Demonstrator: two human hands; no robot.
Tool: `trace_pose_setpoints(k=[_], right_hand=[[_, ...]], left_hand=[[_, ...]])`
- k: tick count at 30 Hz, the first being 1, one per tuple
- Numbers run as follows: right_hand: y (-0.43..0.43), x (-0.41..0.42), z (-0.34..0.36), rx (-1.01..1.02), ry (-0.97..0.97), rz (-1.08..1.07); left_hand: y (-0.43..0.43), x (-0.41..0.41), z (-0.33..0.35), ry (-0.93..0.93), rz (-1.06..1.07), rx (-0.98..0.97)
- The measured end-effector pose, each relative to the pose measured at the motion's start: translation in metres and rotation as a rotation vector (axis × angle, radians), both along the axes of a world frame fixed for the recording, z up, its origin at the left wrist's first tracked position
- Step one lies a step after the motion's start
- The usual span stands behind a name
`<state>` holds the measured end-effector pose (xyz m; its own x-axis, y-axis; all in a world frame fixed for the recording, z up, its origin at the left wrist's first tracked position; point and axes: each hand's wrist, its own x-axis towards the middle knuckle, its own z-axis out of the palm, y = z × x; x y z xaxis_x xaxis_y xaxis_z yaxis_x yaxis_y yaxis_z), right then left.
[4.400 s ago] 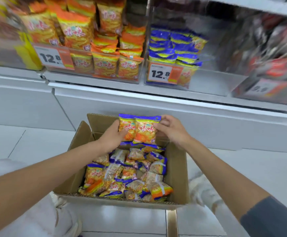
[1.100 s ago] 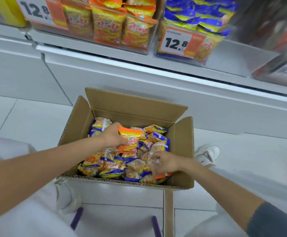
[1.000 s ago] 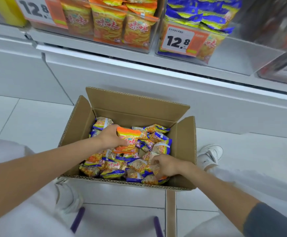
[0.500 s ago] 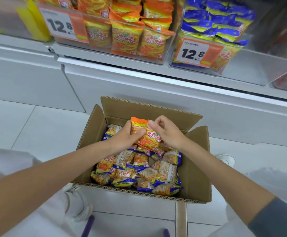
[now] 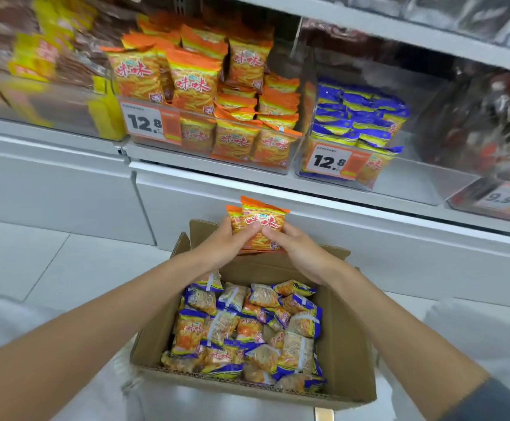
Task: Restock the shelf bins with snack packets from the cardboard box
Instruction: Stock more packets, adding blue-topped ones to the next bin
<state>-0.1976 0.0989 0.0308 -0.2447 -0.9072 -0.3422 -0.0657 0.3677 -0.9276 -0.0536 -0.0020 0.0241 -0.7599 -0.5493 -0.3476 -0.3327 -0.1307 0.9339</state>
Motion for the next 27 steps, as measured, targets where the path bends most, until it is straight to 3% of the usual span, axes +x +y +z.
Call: trace_pose_setpoints(k=[6,12,14,16,19,27], right_hand=[[-0.033,0.0,0.065,-0.141,-0.039,-0.101],[-0.079,-0.002,0.114,-0.258,-0.088,-0.109],[-0.095,-0.012,0.126,-0.289,-0.083,-0.144],[-0.114,-0.026,0.135,-0.305,-0.033,-0.248],[-0.146,-0.049,0.142,-0.314,0.083,-0.332],[-0.219,-0.075,0.124,-0.221,0.254,-0.301]], left_hand=[[-0.026,-0.001,0.069,0.082,0.048,-0.075],[-0.07,-0.016,0.135,0.01,0.024,-0.368],[-0.087,-0.017,0.157,0.072,0.025,-0.418],[-0.11,-0.017,0.166,0.113,0.144,-0.669],[-0.156,-0.02,0.16,-0.161,0.287,-1.334],[-0.215,-0.043,0.148,-0.568,-0.012,-1.724]])
